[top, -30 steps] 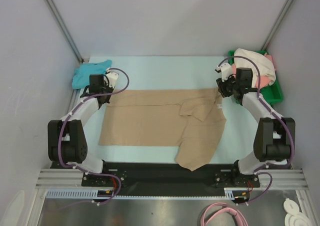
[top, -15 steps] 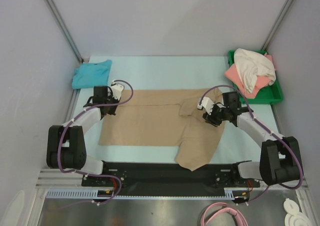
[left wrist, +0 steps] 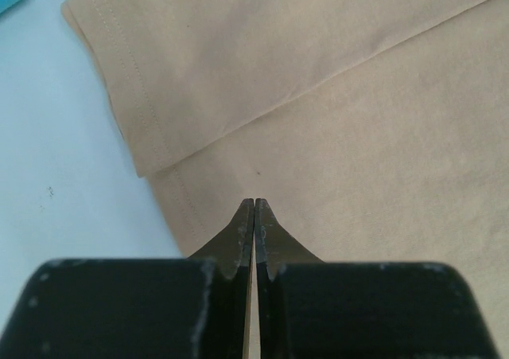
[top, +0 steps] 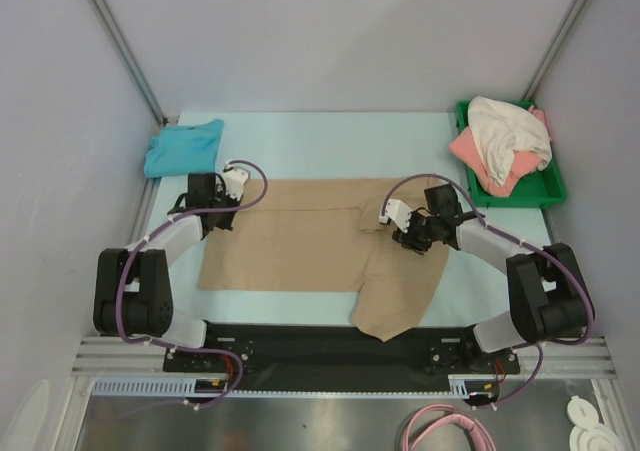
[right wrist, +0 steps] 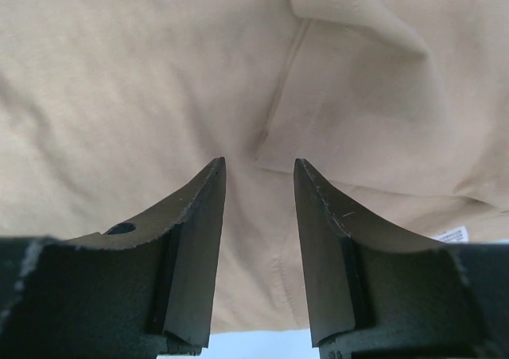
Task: Fold and stack the t-shirts
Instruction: Fold the tshirt
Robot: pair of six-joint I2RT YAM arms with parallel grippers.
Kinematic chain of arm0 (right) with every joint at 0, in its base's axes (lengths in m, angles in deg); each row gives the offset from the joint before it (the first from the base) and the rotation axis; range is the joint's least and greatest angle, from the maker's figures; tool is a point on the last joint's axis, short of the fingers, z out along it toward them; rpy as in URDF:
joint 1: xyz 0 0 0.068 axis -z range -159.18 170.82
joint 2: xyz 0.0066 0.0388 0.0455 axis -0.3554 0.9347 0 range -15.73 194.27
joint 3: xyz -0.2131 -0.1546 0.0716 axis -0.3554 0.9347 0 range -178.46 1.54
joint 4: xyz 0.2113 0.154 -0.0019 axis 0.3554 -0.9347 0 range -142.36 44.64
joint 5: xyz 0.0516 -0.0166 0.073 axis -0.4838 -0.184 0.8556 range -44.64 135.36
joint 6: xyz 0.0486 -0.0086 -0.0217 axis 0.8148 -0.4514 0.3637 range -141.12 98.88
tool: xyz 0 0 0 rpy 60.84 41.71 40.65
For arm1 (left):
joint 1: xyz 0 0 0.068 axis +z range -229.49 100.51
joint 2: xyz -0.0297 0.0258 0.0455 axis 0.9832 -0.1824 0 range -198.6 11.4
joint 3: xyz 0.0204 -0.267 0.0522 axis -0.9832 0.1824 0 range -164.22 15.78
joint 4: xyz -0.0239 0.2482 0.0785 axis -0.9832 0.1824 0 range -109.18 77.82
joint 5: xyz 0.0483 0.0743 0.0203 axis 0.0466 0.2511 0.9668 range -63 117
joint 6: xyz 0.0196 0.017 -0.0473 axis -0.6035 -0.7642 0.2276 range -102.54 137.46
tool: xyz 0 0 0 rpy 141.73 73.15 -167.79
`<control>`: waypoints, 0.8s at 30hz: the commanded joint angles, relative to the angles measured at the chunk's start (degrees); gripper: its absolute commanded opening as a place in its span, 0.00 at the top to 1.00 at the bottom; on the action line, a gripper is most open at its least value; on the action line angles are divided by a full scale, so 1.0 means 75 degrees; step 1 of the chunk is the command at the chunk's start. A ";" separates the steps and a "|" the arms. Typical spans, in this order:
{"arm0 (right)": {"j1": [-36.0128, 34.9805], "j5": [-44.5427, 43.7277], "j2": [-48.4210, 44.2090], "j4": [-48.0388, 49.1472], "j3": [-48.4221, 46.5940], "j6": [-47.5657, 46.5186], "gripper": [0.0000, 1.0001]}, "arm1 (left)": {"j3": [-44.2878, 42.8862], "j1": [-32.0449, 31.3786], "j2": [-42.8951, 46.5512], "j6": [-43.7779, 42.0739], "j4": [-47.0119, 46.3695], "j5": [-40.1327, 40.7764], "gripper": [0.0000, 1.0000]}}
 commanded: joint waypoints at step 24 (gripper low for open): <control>-0.0139 -0.0789 0.0179 0.0594 -0.0257 0.0455 0.82 | -0.0150 -0.0029 -0.0187 0.0067 -0.0169 -0.0145 0.98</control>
